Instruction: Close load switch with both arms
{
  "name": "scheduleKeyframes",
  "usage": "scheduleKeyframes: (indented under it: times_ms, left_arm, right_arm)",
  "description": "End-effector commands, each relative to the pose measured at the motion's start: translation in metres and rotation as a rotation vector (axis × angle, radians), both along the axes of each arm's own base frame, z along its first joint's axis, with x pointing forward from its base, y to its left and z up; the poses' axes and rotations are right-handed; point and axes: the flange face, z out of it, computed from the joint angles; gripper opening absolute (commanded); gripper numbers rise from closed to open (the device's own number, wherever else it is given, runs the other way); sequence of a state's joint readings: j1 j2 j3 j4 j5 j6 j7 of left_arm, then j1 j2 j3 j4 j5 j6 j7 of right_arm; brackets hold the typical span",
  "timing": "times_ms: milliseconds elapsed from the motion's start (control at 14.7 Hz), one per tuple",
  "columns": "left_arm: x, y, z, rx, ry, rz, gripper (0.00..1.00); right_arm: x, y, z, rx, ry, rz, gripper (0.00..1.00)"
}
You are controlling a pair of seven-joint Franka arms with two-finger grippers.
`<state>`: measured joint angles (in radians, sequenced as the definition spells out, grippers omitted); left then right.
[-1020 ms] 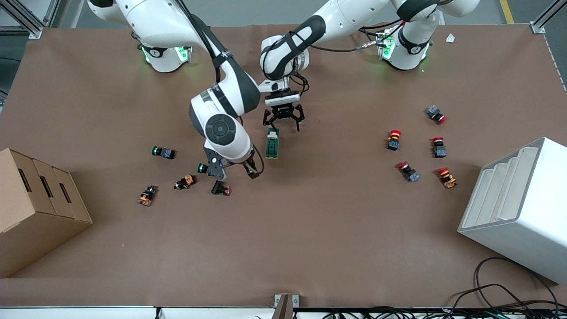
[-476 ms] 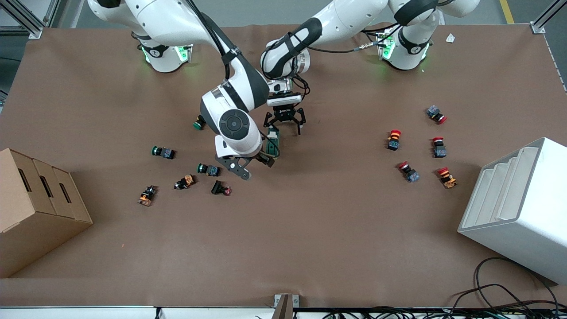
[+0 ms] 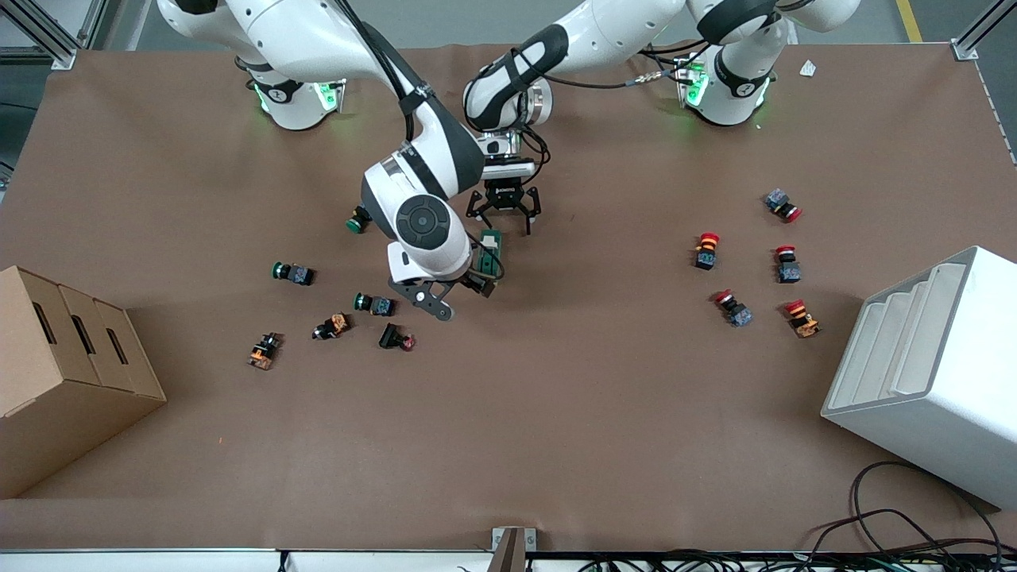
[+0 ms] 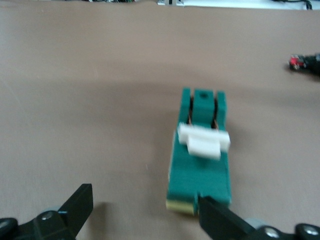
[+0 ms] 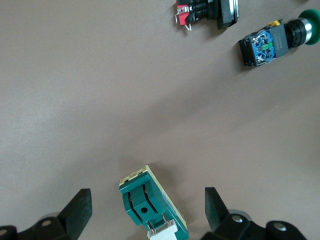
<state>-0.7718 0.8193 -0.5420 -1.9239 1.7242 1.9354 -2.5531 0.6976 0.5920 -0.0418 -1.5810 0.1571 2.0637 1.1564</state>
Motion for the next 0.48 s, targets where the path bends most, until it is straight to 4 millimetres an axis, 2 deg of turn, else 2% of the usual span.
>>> scheduleKeyframes:
  times_ms: [0,204,408]
  left_arm:
    - [-0.005,-0.006,-0.008,-0.015,-0.002,-0.026,1.0]
    - [-0.004,-0.01,-0.008,-0.025,-0.012,-0.044,1.0]
    - [-0.001,-0.019,-0.005,-0.044,-0.016,-0.044,1.0]
  right_arm:
    - [-0.009,0.01,-0.021,0.013,-0.005,0.028,1.0]
    - [-0.019,0.015,-0.028,0.023,0.007,0.103,1.0]
    - [-0.046,0.027,-0.045,0.106,0.069,0.021,1.0]
